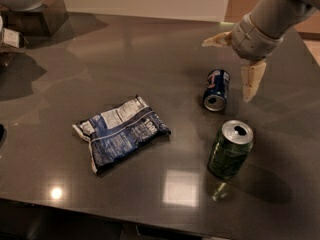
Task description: Place pepsi can upright
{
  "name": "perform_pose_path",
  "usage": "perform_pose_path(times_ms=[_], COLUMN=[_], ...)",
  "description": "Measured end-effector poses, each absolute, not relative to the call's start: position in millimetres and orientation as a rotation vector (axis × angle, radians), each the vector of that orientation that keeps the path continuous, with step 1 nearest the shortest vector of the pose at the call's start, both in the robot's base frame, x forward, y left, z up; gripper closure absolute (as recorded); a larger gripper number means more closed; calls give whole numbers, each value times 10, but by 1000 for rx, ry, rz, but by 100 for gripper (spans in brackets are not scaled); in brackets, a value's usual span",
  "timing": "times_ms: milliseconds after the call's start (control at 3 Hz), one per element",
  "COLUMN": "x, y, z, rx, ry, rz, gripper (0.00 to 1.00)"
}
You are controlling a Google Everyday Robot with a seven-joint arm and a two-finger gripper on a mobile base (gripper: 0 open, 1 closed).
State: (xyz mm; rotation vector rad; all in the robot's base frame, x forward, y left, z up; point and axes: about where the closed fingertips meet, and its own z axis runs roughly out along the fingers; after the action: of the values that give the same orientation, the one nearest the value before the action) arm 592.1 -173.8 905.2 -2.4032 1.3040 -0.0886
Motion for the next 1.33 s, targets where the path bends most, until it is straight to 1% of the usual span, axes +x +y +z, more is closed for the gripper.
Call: perform_pose_path(times_ms=[667,1333], x=[5993,5972], y=[-1561,-1610], z=[8733,8611], rx=[-2704,-2938], ry=[868,595], rz=[-122,-153], gripper=[0,0])
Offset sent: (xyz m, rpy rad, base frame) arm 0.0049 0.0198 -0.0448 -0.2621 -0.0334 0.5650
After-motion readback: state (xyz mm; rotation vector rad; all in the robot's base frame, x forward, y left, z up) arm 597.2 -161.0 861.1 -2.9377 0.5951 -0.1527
